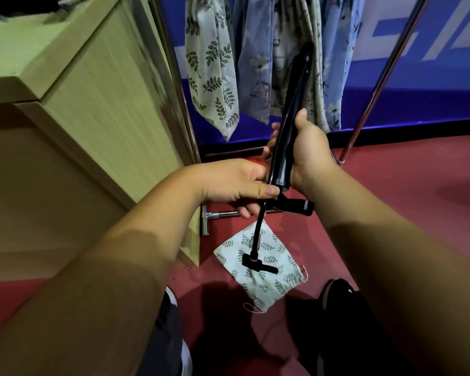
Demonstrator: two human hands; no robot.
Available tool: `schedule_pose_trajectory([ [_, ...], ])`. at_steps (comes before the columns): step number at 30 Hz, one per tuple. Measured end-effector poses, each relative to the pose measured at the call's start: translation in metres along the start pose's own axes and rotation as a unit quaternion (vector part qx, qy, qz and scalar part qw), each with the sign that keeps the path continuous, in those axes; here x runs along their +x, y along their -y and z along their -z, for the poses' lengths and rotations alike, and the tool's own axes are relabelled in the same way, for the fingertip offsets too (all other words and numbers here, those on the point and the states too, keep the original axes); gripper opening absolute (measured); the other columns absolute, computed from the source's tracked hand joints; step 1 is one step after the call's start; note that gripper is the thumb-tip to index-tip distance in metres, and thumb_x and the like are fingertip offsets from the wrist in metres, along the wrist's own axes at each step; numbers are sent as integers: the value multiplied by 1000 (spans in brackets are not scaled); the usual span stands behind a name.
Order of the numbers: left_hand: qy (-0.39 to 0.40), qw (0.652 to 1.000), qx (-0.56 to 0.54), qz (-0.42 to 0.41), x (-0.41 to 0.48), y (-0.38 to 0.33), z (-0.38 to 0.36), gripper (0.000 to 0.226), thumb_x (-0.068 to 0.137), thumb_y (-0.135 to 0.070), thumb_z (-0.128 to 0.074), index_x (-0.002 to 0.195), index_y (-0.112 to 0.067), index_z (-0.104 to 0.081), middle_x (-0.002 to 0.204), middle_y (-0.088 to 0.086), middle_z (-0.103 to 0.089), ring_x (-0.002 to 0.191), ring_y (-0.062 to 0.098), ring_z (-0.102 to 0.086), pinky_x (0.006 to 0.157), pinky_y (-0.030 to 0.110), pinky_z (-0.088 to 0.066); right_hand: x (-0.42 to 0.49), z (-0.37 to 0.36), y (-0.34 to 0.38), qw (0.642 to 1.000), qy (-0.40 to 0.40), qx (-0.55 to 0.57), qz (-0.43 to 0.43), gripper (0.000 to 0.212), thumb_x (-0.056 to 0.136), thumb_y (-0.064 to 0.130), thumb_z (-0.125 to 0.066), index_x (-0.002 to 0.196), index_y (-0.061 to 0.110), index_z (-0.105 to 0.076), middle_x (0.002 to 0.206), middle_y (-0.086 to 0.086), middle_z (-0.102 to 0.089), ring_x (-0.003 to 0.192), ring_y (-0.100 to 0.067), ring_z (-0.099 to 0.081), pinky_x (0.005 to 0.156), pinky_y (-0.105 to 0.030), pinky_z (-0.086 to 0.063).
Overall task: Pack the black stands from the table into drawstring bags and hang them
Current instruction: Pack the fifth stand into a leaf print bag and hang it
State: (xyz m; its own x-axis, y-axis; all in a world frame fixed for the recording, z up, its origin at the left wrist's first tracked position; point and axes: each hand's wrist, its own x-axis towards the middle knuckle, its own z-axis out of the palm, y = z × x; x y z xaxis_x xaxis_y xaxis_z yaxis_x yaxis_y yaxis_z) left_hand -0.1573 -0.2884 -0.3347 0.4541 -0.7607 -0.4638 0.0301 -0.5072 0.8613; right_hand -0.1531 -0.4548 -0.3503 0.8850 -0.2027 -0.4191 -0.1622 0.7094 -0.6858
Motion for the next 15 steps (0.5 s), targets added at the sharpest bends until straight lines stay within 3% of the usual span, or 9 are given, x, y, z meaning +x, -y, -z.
schedule_pose_trajectory([
  [3,6,998,62,-26,0,0,3,15,108,-27,-60,119,-18,-62,102,16,-70,59,13,-66,68,33,-57,4,4,-2,998,-19,-51,16,64,110,61,-39,98,6,-69,70,-1,-61,56,-15,-58,59,-33,-53],
  [5,-4,994,105,-32,-1,-2,1,15,107,-28,-61,116,-16,-62,98,14,-65,53,4,-60,68,37,-59,6,7,-4,993,-32,-110,33,65,111,59,-36,98,5,-69,69,-1,-65,58,-15,-62,62,-37,-56],
  [9,-47,988,150,-3,2,5,-6,11,105,-26,-66,101,-18,-60,85,5,-54,52,-1,-54,54,24,-54,9,11,-4,976,-55,-208,40,57,114,51,-36,103,4,-67,84,-10,-71,71,-22,-70,75,-42,-62],
  [10,-51,985,166,12,3,10,-5,16,103,-30,-69,99,-17,-60,82,4,-55,54,5,-55,55,29,-56,11,15,-3,953,-67,-294,42,52,114,47,-38,108,4,-67,95,-14,-73,81,-28,-72,81,-45,-63],
  [12,-55,971,228,55,4,22,0,30,97,-40,-75,95,-15,-60,80,6,-60,59,17,-59,62,39,-60,13,24,-1,849,-86,-517,68,45,106,38,-46,117,1,-67,113,-24,-71,100,-38,-71,90,-45,-59],
  [13,-56,959,265,79,4,29,2,36,95,-44,-77,91,-14,-59,80,8,-63,60,19,-61,62,35,-58,12,29,-2,798,-100,-585,102,44,97,35,-51,116,-1,-67,116,-27,-69,104,-41,-68,89,-42,-56],
  [15,-54,938,322,113,4,39,2,39,93,-47,-78,85,-16,-56,82,12,-69,61,19,-63,53,24,-46,6,38,-5,737,-115,-646,163,39,84,25,-58,114,2,-66,119,-25,-64,106,-44,-63,91,-40,-52],
])
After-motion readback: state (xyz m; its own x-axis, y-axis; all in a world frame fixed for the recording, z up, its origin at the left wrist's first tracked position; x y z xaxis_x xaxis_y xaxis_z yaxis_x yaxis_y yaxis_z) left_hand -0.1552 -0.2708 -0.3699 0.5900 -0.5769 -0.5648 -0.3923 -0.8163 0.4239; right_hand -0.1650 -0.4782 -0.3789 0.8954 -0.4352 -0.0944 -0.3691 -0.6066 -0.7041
